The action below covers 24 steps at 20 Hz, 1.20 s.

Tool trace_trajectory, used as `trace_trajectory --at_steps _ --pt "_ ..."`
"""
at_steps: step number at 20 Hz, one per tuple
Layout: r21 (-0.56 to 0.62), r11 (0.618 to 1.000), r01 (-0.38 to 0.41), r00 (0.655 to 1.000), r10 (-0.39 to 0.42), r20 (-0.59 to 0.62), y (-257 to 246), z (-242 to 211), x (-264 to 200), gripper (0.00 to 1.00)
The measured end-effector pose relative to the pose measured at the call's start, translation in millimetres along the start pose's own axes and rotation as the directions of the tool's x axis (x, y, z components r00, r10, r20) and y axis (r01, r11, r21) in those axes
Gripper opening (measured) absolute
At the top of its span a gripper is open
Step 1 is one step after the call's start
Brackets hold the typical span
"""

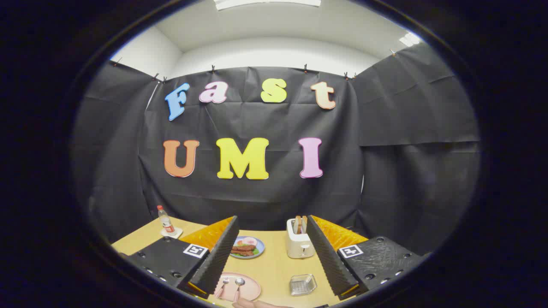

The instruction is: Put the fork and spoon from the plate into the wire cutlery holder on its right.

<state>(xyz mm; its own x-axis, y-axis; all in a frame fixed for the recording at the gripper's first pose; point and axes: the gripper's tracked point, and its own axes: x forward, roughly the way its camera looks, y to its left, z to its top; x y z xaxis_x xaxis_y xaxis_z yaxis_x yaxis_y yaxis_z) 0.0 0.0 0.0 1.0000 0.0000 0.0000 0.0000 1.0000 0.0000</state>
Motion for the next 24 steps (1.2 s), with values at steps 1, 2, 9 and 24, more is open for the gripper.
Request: trace_trajectory --at_steps 1,2,9,24 --pt "0.005 1.0 -0.003 1.0 0.003 -0.011 -1 -5 4 0.95" --pt "0.007 1.0 -0.006 1.0 0.006 -0.022 -2 -9 6 0.95" --pt "-0.023 0.999 -0.043 0.999 0.042 -0.024 -3 -18 17 0.95" --pt "-0.049 0.996 -0.075 0.992 0.07 -0.11 38 -70 34 0.95"
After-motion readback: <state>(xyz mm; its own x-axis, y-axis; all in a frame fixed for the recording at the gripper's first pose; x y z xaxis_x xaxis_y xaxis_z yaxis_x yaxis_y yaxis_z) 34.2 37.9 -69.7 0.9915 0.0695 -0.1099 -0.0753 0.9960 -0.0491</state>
